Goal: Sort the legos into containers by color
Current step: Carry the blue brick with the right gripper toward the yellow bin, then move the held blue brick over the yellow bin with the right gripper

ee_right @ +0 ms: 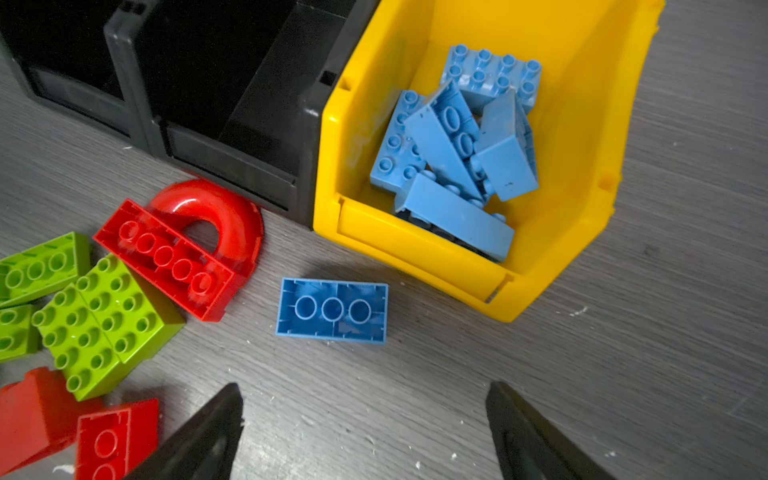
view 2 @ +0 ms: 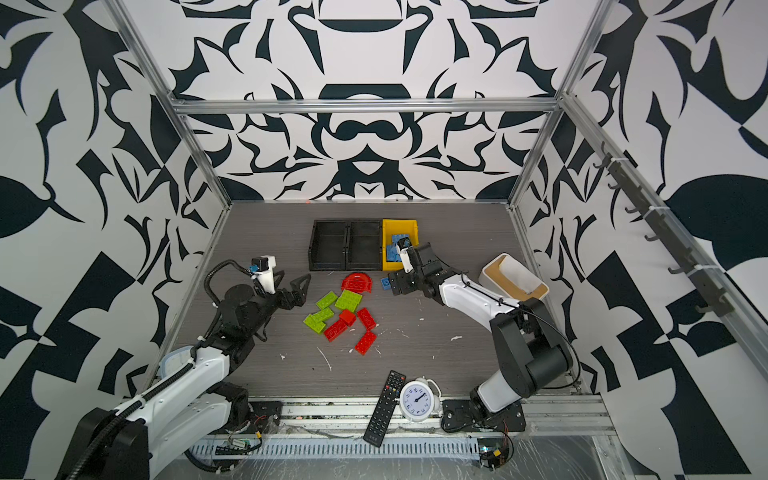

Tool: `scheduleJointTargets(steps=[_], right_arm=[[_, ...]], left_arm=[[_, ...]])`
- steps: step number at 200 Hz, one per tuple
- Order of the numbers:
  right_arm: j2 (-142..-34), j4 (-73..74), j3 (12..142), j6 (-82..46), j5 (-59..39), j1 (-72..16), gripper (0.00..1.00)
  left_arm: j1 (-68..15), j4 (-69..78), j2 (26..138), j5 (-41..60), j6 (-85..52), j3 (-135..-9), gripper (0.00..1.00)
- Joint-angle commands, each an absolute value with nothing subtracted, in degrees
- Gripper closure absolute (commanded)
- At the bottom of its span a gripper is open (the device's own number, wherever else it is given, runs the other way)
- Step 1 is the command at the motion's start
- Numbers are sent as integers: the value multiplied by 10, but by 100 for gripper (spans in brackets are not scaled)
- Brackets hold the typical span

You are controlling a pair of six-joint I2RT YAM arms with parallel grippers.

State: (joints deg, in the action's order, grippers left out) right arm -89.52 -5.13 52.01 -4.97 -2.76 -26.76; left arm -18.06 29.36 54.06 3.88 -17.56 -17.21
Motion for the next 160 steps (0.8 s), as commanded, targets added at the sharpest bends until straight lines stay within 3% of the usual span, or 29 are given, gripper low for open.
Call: scheduleJointTargets(steps=[1,160], right_arm=[[-905,-34,541,-43,-15,-273,6],[-1019,-46,610,-40,5,-299,6]], left_arm=[[-180,305,537,39,-174,-171,1],[-180,300,538,40,-174,-175,1]])
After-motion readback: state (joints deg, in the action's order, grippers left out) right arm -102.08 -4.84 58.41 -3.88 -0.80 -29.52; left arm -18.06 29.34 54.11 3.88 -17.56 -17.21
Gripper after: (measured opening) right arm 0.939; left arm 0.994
